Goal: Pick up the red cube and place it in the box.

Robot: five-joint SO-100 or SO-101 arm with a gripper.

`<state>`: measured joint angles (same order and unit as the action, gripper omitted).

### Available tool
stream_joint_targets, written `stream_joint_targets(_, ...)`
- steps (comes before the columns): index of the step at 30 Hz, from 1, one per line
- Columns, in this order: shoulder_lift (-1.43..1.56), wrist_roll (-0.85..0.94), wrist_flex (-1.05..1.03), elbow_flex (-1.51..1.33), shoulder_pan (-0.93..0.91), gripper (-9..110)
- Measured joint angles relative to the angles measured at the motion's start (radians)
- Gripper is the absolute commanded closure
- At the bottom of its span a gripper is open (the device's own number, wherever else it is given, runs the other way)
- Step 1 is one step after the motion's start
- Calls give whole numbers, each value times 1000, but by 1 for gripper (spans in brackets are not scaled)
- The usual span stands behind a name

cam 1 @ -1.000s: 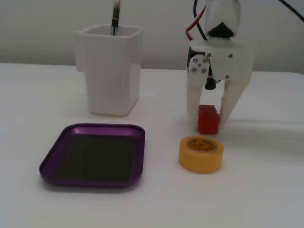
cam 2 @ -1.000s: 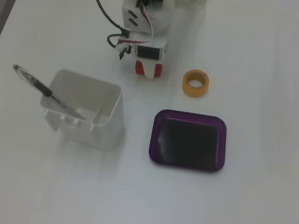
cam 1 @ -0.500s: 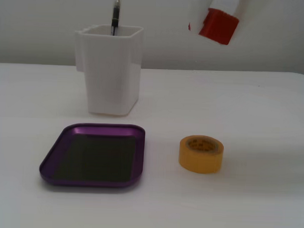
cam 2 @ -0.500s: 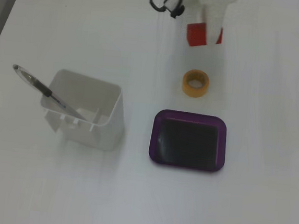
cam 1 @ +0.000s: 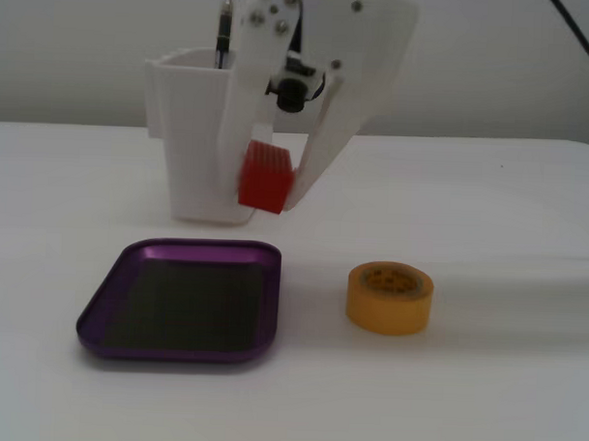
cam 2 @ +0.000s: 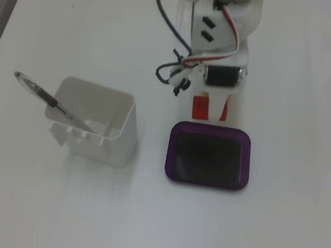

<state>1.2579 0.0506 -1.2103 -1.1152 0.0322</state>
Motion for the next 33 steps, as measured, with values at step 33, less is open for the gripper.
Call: stream_joint_targets(33, -368, 2, -120, 382, -54, 86)
